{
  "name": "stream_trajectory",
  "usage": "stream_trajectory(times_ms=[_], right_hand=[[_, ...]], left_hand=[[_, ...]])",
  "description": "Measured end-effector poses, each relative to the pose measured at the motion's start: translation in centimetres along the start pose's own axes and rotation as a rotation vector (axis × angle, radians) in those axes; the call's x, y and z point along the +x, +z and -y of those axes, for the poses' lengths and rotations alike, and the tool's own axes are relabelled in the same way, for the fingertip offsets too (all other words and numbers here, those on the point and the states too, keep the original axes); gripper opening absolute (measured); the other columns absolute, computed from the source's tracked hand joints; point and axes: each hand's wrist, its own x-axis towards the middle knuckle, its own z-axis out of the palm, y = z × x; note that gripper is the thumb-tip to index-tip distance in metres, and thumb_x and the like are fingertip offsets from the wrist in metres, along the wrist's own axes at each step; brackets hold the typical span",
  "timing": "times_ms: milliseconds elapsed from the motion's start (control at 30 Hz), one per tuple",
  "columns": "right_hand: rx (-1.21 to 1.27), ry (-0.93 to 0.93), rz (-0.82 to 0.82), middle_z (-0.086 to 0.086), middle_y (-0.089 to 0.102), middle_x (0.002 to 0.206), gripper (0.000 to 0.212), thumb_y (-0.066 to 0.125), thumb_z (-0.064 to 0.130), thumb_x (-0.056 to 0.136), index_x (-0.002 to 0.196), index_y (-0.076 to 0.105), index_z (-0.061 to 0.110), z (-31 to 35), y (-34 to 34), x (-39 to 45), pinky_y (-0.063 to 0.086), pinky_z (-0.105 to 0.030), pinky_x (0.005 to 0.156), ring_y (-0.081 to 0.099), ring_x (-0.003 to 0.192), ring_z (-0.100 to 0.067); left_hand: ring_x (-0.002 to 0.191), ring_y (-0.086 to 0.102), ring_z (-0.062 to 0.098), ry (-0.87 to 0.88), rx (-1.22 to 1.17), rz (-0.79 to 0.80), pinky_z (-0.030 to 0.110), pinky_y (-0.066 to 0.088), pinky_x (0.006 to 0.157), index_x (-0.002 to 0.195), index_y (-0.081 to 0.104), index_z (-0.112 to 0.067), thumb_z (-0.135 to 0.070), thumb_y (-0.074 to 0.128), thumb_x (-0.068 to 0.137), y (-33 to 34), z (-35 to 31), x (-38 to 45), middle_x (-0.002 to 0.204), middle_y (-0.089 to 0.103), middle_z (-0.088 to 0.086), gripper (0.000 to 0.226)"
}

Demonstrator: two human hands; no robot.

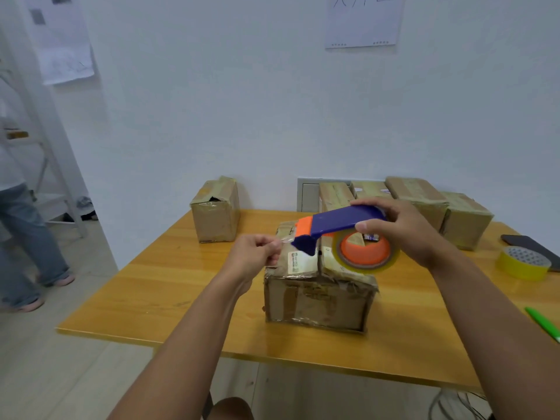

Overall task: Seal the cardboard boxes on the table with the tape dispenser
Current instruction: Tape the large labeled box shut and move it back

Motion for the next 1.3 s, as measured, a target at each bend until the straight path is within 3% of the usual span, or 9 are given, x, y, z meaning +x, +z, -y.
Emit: stream_trajectory(times_ms=[100, 267, 400, 533, 700, 833, 1067, 1200, 1300], right_hand=[[-0.001, 0.021, -0.045, 0.007, 0.068, 0.108, 0.058, 0.071, 0.057, 0.063, 0.117, 0.067, 0.036, 0.0, -2.6, -1.2, 0.051, -0.027, 0.08, 0.066, 0.096, -0.012], [0.03, 0.037, -0.025, 0.014, 0.069, 0.106, 0.049, 0.073, 0.047, 0.067, 0.114, 0.068, 0.037, -0.5, -2.6, -3.1, 0.053, -0.019, 0.07, 0.067, 0.094, -0.009], [0.022, 0.046, -0.044, 0.012, 0.068, 0.109, 0.053, 0.07, 0.058, 0.062, 0.113, 0.067, 0.043, -1.0, -2.4, -4.3, 0.053, -0.028, 0.076, 0.066, 0.096, -0.011], [0.001, 0.062, -0.006, 0.018, 0.066, 0.109, 0.055, 0.069, 0.061, 0.062, 0.114, 0.066, 0.044, -1.3, -1.9, -4.8, 0.05, -0.023, 0.073, 0.064, 0.096, -0.007], [-0.024, 0.089, -0.004, 0.03, 0.058, 0.115, 0.045, 0.07, 0.043, 0.07, 0.115, 0.065, 0.04, -1.5, -1.6, -4.8, 0.049, -0.025, 0.079, 0.059, 0.106, -0.004], [-0.042, 0.094, 0.006, 0.038, 0.057, 0.111, 0.045, 0.069, 0.041, 0.071, 0.116, 0.065, 0.038, -1.6, -1.6, -4.6, 0.048, -0.025, 0.081, 0.057, 0.108, 0.001], [-0.077, 0.095, 0.021, 0.038, 0.054, 0.111, 0.043, 0.067, 0.042, 0.07, 0.113, 0.064, 0.041, -1.5, -1.4, -4.1, 0.047, -0.026, 0.081, 0.056, 0.107, -0.001], [-0.082, 0.096, 0.018, 0.038, 0.055, 0.111, 0.044, 0.067, 0.041, 0.071, 0.115, 0.064, 0.037, -1.6, -1.3, -4.0, 0.047, -0.026, 0.08, 0.057, 0.108, -0.002], [-0.095, 0.096, 0.022, 0.035, 0.054, 0.114, 0.043, 0.066, 0.042, 0.071, 0.114, 0.065, 0.037, -1.6, -1.3, -3.9, 0.047, -0.028, 0.081, 0.056, 0.109, -0.005]], left_hand=[[0.066, 0.053, 0.012, -0.02, 0.03, -0.063, 0.023, 0.051, 0.063, 0.086, 0.07, 0.0, -0.007, 0.059, 0.096, -2.3, 1.0, -0.4, 0.083, 0.064, 0.012, 0.016], [0.069, 0.054, 0.014, -0.028, 0.041, -0.083, 0.025, 0.05, 0.065, 0.092, 0.072, -0.001, -0.012, 0.061, 0.096, -2.1, 1.5, -1.4, 0.075, 0.061, 0.006, 0.016], [0.068, 0.054, 0.015, -0.043, 0.065, -0.082, 0.026, 0.051, 0.065, 0.089, 0.073, 0.002, -0.017, 0.066, 0.093, -2.1, 1.8, -1.9, 0.073, 0.061, 0.005, 0.02], [0.065, 0.052, 0.015, -0.057, 0.132, -0.096, 0.025, 0.051, 0.063, 0.087, 0.073, -0.001, -0.016, 0.068, 0.091, -1.7, 2.2, -2.4, 0.07, 0.061, 0.006, 0.017], [0.069, 0.052, 0.016, -0.089, 0.164, -0.082, 0.025, 0.05, 0.064, 0.087, 0.073, 0.0, -0.015, 0.068, 0.092, -1.5, 2.7, -2.7, 0.073, 0.059, 0.008, 0.016], [0.069, 0.053, 0.016, -0.093, 0.168, -0.072, 0.028, 0.05, 0.066, 0.078, 0.072, -0.009, -0.016, 0.067, 0.093, -1.3, 3.4, -2.9, 0.071, 0.061, 0.006, 0.016], [0.069, 0.055, 0.014, -0.115, 0.161, -0.055, 0.023, 0.054, 0.063, 0.092, 0.072, -0.007, -0.021, 0.061, 0.097, -1.4, 4.2, -3.3, 0.08, 0.064, 0.006, 0.018], [0.075, 0.061, 0.016, -0.106, 0.283, -0.042, 0.031, 0.059, 0.07, 0.093, 0.068, -0.018, -0.03, 0.059, 0.098, -1.5, 4.0, -3.2, 0.093, 0.069, 0.008, 0.016], [0.078, 0.066, 0.014, -0.174, 0.441, -0.045, 0.034, 0.06, 0.073, 0.128, 0.059, -0.012, -0.052, 0.057, 0.093, -2.1, 4.3, -3.0, 0.097, 0.068, 0.008, 0.053]])
